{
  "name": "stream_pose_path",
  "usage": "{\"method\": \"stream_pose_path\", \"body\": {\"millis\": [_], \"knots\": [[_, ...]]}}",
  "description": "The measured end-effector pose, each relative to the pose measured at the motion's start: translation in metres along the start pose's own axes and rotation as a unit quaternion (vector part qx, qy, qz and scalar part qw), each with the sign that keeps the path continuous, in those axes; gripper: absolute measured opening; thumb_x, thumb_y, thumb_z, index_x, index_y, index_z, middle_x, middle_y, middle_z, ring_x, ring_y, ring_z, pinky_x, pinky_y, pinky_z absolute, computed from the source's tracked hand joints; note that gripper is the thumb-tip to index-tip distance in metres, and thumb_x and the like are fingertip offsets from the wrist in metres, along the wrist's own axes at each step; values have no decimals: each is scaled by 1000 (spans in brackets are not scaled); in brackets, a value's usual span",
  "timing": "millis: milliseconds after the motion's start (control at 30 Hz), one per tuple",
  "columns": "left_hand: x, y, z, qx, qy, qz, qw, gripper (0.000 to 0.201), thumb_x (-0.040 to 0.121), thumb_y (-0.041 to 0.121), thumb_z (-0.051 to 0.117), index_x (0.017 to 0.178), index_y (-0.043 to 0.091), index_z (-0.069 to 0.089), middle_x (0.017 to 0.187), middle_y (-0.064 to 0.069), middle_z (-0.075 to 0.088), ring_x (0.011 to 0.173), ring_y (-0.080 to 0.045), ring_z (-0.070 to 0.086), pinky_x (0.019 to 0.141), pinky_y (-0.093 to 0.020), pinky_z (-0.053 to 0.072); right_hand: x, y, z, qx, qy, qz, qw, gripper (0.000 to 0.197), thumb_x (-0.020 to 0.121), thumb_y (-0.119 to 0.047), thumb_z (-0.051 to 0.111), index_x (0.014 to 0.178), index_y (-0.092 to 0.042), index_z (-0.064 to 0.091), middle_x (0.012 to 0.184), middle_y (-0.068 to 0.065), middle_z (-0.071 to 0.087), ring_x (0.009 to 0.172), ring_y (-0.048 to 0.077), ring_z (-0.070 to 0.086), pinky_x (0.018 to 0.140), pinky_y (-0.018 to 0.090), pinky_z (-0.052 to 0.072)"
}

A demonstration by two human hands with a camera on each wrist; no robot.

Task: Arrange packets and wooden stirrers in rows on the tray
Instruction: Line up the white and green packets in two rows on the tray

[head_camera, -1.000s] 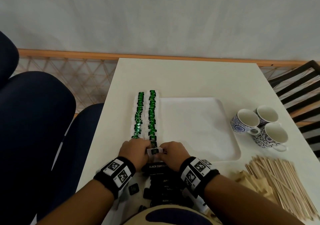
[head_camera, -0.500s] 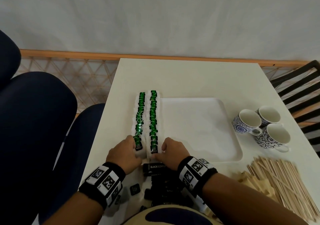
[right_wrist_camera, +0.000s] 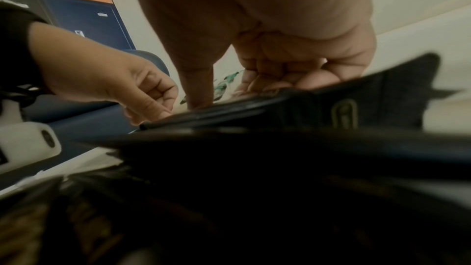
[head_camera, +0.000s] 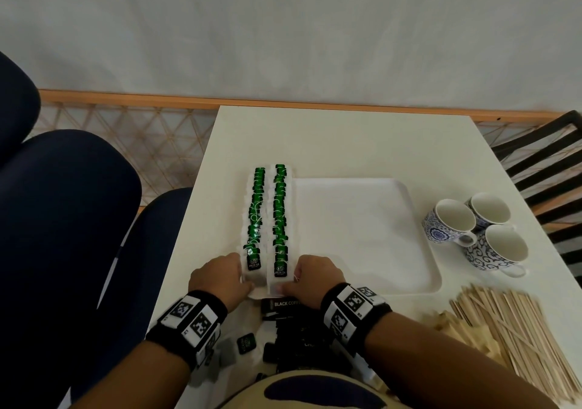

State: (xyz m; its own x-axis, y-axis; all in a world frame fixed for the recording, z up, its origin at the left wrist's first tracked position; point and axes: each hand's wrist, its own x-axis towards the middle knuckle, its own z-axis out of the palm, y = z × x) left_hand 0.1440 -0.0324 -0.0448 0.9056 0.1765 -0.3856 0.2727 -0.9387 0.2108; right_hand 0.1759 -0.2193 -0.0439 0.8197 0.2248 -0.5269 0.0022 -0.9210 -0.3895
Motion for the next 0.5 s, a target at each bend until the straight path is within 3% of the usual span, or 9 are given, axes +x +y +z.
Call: {"method": "stream_pose_path", "body": {"millis": [200,300,367,433,500], "knots": [[-10,-5,-7,-34,13,-13,999,22,84,39,60,78,28,42,82,10,52,79,-16,53,68,-28,37,-6,2,-4,34,38,-28,998,48,75,-55,70,97,-20,45,100,0,58,94,22,58,84,37,50],[-26,-21,-11,6,-8,22,1000,21,82,41,62,84,31,44,86,11,51,83,-13,52,70,-27,37,-15,-6,-4,2,66,-130,989,32,79,-49,68,80,-25,46,86,-3,58,82,20,56,79,37,51],[-39,-34,-11,15,-47,40,998,21,78,42,66,86,34,48,89,12,51,85,-11,53,71,-26,38,-23,-14,-1,-58,50,-231,970,25,82,-45,68,75,-24,57,84,-2,63,81,19,57,79,37,52],[-52,-46,-8,21,-89,44,995,26,73,42,70,89,37,50,93,13,51,89,-9,55,73,-25,44,-28,-23,6,-145,23,-324,934,24,86,-44,65,84,-20,69,89,2,67,90,21,57,83,35,47],[-64,-56,0,30,-110,38,993,30,69,41,70,91,38,49,96,14,49,92,-9,55,76,-24,46,-30,-32,16,-217,12,-378,900,29,89,-44,60,98,-19,71,99,5,67,100,25,54,87,40,43]]}}
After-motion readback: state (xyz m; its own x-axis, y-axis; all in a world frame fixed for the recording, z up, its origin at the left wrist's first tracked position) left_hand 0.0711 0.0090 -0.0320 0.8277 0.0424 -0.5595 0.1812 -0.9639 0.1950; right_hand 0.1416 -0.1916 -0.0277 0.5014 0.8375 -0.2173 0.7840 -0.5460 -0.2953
